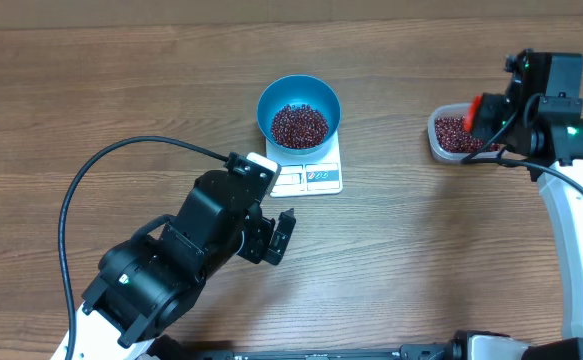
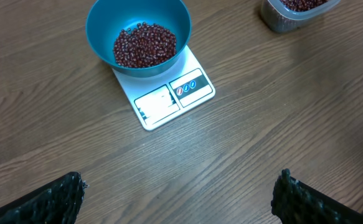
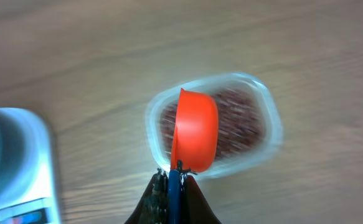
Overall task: Scoop item into bowl and weigh 150g on scale
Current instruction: 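Move the empty scoop back right over the bean container, then lower the scoop into the beans with the right gripper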
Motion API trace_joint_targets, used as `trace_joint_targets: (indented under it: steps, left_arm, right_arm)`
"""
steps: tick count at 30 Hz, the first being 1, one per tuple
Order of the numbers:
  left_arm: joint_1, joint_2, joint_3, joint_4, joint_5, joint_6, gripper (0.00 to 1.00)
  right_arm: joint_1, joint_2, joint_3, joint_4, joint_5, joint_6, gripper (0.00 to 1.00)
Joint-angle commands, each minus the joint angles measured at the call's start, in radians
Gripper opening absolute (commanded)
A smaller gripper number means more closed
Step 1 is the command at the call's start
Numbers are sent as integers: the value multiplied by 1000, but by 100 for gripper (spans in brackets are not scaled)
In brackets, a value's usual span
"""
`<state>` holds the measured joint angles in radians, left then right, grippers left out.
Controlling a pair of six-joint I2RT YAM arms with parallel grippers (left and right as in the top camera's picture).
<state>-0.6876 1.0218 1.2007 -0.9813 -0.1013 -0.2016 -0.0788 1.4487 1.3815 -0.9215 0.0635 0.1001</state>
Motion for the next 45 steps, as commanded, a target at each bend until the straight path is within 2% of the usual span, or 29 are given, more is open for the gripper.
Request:
trace_joint_targets:
  steps: [1, 24, 39, 45]
  left_arm:
    - [-6, 5, -2, -3, -10, 14, 99]
    - [-6, 5, -2, -3, -10, 14, 99]
    - [-6, 5, -2, -3, -10, 14, 99]
    - [-6, 5, -2, -3, -10, 14, 99]
  right_arm:
    - [-2, 18, 18, -23, 157, -3, 4]
    - [-2, 217, 9, 23, 157, -4, 4]
    - [-2, 318, 5, 37, 174, -52, 4]
    - [-2, 336, -3, 48, 120, -53, 4]
